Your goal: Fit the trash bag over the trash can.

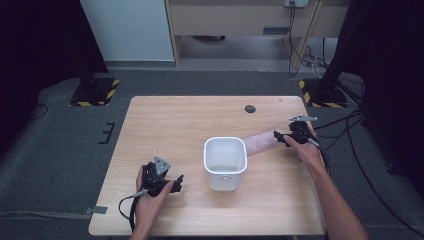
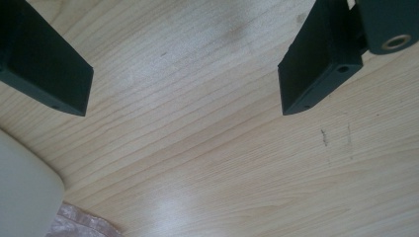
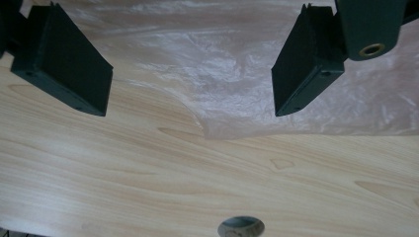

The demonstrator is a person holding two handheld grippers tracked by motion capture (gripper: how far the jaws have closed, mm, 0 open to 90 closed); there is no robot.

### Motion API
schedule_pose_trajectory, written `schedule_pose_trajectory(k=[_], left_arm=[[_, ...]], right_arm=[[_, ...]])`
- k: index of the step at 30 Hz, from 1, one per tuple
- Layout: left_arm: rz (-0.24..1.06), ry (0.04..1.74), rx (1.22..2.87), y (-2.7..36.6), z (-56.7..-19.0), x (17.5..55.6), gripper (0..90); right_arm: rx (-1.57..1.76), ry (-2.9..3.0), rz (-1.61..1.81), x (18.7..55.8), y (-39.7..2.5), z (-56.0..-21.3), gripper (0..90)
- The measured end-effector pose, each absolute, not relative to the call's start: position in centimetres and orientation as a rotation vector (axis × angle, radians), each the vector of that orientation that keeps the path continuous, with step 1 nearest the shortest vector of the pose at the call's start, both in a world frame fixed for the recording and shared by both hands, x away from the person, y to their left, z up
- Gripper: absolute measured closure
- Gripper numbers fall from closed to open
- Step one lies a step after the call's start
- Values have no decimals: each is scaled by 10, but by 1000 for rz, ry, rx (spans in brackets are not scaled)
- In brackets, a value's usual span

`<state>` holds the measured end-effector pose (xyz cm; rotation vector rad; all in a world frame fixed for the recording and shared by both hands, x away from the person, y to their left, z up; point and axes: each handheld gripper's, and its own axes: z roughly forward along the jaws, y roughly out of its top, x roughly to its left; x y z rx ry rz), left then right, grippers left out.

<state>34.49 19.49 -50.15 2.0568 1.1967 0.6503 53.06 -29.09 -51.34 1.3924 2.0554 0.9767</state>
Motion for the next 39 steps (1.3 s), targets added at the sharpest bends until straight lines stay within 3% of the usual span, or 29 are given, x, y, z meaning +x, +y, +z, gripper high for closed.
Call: schedule_pose_trajectory(k=[8, 27, 29, 30, 32, 33, 37, 39], left_arm=[[651, 1206, 2046, 200, -500, 337, 60], [654, 1216, 2034, 203, -498, 334, 61], [659, 1219, 2028, 204, -496, 332, 62], [659, 1219, 2028, 204, -496, 332, 62], [662, 1218, 2022, 204, -495, 331, 62], [662, 1218, 2022, 204, -495, 331, 63], [654, 1210, 2037, 203, -497, 332, 63], [653, 1208, 2039, 202, -497, 333, 63]], right_arm=[[1402, 2121, 914, 534, -280, -536, 163], [1402, 2117, 919, 527, -272, -539, 140], [1390, 2114, 937, 523, -272, -539, 229], [1390, 2114, 937, 523, -272, -539, 229], [1379, 2105, 959, 516, -270, -538, 365], [1379, 2105, 959, 516, -270, -538, 365], [1361, 2103, 981, 510, -271, -537, 569], [1354, 2104, 984, 509, -271, -537, 602]])
